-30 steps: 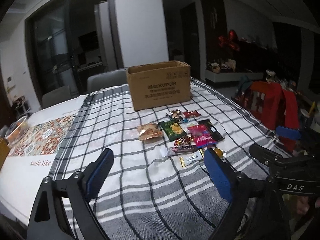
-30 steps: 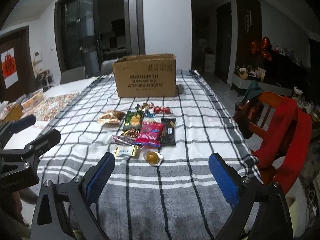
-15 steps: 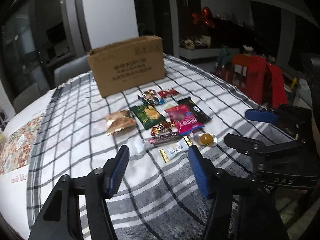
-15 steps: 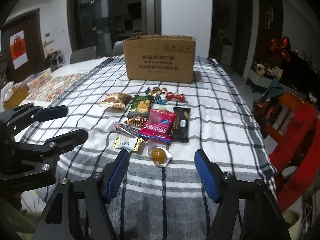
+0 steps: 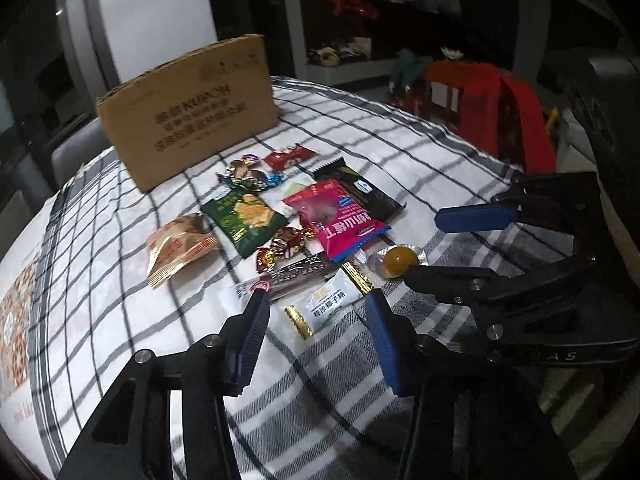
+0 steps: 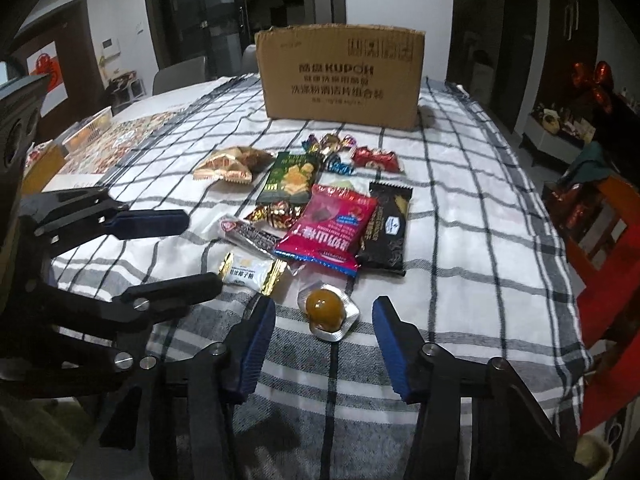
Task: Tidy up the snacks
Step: 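Lower both tools to the snacks while closing on the white bar and orange candy, then lift the white bar with left tool while right tool carries orange candy to box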
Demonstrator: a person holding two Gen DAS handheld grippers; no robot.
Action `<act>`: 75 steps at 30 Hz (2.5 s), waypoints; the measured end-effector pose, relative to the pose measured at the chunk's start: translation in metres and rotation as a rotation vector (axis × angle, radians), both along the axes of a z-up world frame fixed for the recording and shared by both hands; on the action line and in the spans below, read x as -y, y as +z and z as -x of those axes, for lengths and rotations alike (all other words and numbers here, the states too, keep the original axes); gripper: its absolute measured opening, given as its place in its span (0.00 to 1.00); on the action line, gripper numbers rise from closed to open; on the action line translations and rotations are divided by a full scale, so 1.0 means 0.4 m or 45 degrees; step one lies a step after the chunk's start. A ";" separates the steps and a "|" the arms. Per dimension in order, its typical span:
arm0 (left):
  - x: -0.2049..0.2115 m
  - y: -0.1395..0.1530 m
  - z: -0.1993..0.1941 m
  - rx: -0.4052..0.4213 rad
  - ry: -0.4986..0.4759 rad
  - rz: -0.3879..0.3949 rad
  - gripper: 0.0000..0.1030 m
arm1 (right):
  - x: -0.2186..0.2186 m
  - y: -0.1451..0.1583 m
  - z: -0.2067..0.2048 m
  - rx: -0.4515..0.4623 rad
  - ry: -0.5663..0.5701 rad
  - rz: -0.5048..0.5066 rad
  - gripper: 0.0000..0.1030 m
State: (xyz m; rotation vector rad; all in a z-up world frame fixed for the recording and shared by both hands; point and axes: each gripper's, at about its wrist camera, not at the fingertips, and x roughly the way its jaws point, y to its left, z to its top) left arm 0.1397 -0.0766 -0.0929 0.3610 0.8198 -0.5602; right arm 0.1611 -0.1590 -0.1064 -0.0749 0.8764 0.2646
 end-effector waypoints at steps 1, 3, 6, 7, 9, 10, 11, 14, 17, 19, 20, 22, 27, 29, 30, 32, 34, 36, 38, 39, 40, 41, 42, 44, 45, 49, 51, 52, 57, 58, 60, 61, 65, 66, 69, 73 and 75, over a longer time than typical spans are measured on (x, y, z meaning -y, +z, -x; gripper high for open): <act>0.004 -0.005 -0.006 -0.001 -0.013 -0.011 0.47 | 0.000 -0.004 -0.004 -0.006 0.002 -0.002 0.48; 0.009 -0.015 -0.013 -0.007 -0.042 -0.029 0.45 | -0.001 -0.010 -0.011 -0.019 0.003 -0.009 0.47; 0.014 -0.026 -0.021 -0.005 -0.071 -0.045 0.42 | -0.002 -0.020 -0.017 -0.033 0.009 -0.013 0.47; 0.015 -0.029 -0.026 -0.008 -0.076 -0.043 0.41 | -0.004 -0.022 -0.019 -0.035 0.012 -0.012 0.47; 0.016 -0.035 -0.033 -0.010 -0.092 -0.046 0.40 | -0.006 -0.027 -0.024 -0.040 0.017 -0.009 0.46; 0.017 -0.037 -0.037 -0.009 -0.096 -0.047 0.38 | -0.008 -0.030 -0.026 -0.042 0.019 -0.009 0.46; 0.018 -0.039 -0.039 -0.009 -0.098 -0.046 0.36 | -0.008 -0.031 -0.028 -0.044 0.022 -0.009 0.46; 0.020 -0.048 -0.048 -0.015 -0.110 -0.048 0.33 | -0.010 -0.037 -0.034 -0.054 0.026 -0.015 0.46; 0.021 -0.056 -0.055 -0.038 -0.125 -0.039 0.31 | -0.011 -0.041 -0.040 -0.061 0.030 -0.018 0.46; 0.024 -0.060 -0.056 -0.050 -0.134 -0.034 0.29 | -0.011 -0.044 -0.044 -0.069 0.032 -0.023 0.46; 0.025 -0.062 -0.057 -0.061 -0.138 -0.029 0.28 | -0.010 -0.046 -0.045 -0.073 0.032 -0.026 0.46; 0.025 -0.063 -0.058 -0.069 -0.142 -0.024 0.28 | -0.010 -0.049 -0.048 -0.078 0.033 -0.029 0.46; 0.021 -0.067 -0.070 -0.128 -0.144 0.013 0.28 | -0.010 -0.056 -0.056 -0.092 0.031 -0.033 0.42; 0.023 -0.067 -0.071 -0.137 -0.150 0.012 0.28 | -0.011 -0.055 -0.059 -0.092 0.031 -0.036 0.42; 0.023 -0.067 -0.070 -0.144 -0.157 0.009 0.29 | -0.010 -0.056 -0.060 -0.091 0.032 -0.036 0.41; 0.023 -0.068 -0.071 -0.161 -0.161 0.008 0.30 | -0.010 -0.056 -0.061 -0.087 0.030 -0.028 0.36; 0.019 -0.069 -0.070 -0.168 -0.156 0.007 0.30 | -0.011 -0.056 -0.060 -0.086 0.032 -0.024 0.31; 0.017 -0.072 -0.068 -0.164 -0.157 0.003 0.30 | -0.011 -0.055 -0.060 -0.087 0.030 -0.028 0.31; 0.019 -0.073 -0.066 -0.157 -0.161 -0.006 0.30 | -0.014 -0.054 -0.058 -0.091 0.032 -0.037 0.31; 0.021 -0.073 -0.063 -0.150 -0.169 -0.018 0.30 | -0.014 -0.054 -0.057 -0.092 0.034 -0.040 0.31; 0.022 -0.074 -0.061 -0.144 -0.175 -0.027 0.31 | -0.014 -0.053 -0.056 -0.093 0.036 -0.042 0.31; 0.023 -0.075 -0.061 -0.139 -0.178 -0.031 0.32 | -0.015 -0.053 -0.054 -0.094 0.036 -0.045 0.31; 0.024 -0.076 -0.064 -0.140 -0.177 -0.031 0.32 | -0.017 -0.052 -0.052 -0.092 0.037 -0.042 0.31; 0.023 -0.080 -0.066 -0.142 -0.172 -0.029 0.30 | -0.019 -0.052 -0.050 -0.092 0.036 -0.036 0.31; 0.023 -0.080 -0.067 -0.143 -0.171 -0.027 0.28 | -0.019 -0.051 -0.049 -0.092 0.035 -0.039 0.31; 0.020 -0.080 -0.067 -0.148 -0.152 -0.003 0.21 | -0.020 -0.041 -0.045 -0.079 0.029 -0.032 0.31; 0.016 -0.077 -0.064 -0.149 -0.138 0.009 0.21 | -0.022 -0.035 -0.040 -0.074 0.025 -0.031 0.31; 0.015 -0.074 -0.062 -0.151 -0.130 0.015 0.20 | -0.022 -0.033 -0.038 -0.071 0.025 -0.031 0.31; 0.005 -0.041 -0.043 -0.122 -0.078 0.060 0.20 | -0.022 -0.013 -0.027 -0.046 0.020 -0.034 0.31; 0.001 -0.032 -0.040 -0.110 -0.061 0.069 0.20 | -0.022 -0.009 -0.025 -0.040 0.020 -0.034 0.31; -0.007 -0.015 -0.036 -0.094 -0.031 0.086 0.20 | -0.022 0.002 -0.019 -0.024 0.018 -0.035 0.31; -0.010 -0.005 -0.032 -0.084 -0.015 0.098 0.20 | -0.022 0.008 -0.016 -0.016 0.018 -0.037 0.31; -0.021 0.032 -0.021 -0.043 0.038 0.130 0.20 | -0.025 0.038 -0.003 0.026 0.019 -0.048 0.31; -0.024 0.042 -0.019 -0.035 0.054 0.140 0.20 | -0.026 0.048 0.001 0.038 0.020 -0.052 0.31; -0.035 0.078 -0.008 0.004 0.092 0.167 0.20 | -0.025 0.075 0.008 0.075 0.021 -0.058 0.31; -0.048 0.123 -0.001 0.050 0.130 0.186 0.20 | -0.014 0.119 0.008 0.117 0.011 -0.090 0.31; -0.054 0.146 -0.004 0.074 0.132 0.201 0.20 | -0.011 0.143 0.003 0.146 0.005 -0.100 0.31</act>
